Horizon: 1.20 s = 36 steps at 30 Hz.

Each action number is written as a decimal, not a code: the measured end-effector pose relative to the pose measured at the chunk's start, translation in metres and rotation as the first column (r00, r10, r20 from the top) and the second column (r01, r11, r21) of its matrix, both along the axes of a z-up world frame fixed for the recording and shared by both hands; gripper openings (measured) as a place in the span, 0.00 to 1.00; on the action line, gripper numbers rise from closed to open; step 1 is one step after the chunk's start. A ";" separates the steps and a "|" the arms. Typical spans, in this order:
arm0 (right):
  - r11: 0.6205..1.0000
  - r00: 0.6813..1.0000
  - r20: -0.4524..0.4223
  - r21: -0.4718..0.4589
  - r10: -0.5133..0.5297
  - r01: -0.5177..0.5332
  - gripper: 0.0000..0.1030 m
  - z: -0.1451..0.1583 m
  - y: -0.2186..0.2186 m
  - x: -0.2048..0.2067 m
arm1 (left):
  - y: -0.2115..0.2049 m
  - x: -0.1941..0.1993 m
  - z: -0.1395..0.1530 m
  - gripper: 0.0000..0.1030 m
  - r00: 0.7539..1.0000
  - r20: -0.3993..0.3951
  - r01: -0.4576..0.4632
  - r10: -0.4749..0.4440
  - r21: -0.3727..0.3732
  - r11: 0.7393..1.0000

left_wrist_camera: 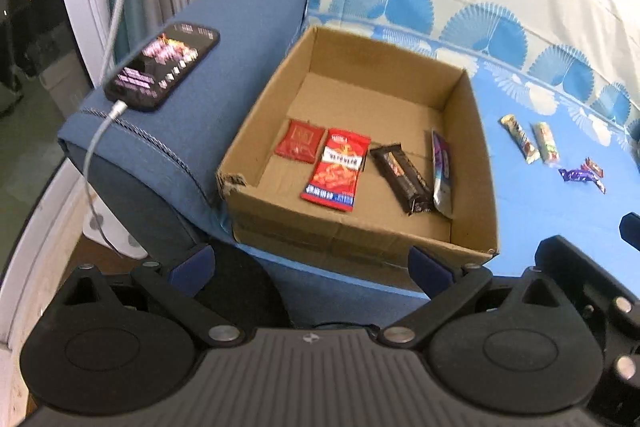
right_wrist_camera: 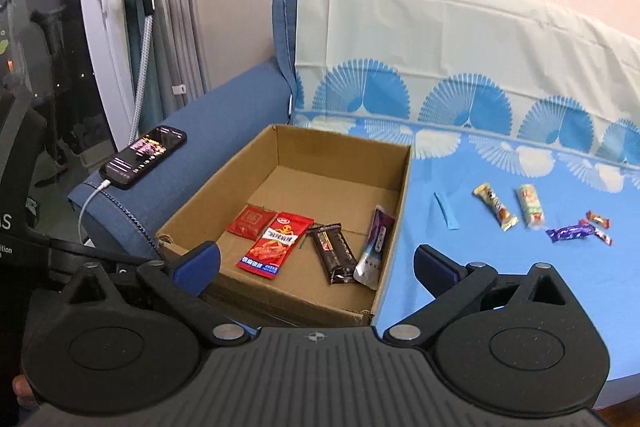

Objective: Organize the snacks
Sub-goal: 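Withdraw both tools from the box and move toward the loose snacks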

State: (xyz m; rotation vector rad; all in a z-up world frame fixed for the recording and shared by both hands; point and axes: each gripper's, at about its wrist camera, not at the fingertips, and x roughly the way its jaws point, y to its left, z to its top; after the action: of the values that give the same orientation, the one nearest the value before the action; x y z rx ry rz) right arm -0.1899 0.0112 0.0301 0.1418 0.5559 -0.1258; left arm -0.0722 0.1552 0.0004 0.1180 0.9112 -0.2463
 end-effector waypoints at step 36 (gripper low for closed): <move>1.000 0.999 0.040 -0.014 -0.011 0.011 0.99 0.009 0.004 -0.022 | -0.001 -0.025 0.015 1.00 0.998 0.056 0.021 -0.022 0.010 1.000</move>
State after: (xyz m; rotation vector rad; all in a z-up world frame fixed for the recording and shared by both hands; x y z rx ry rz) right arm -0.2116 0.0148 0.0393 0.1331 0.5148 -0.1375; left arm -0.0974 0.1546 0.0152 0.1433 0.8554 -0.2575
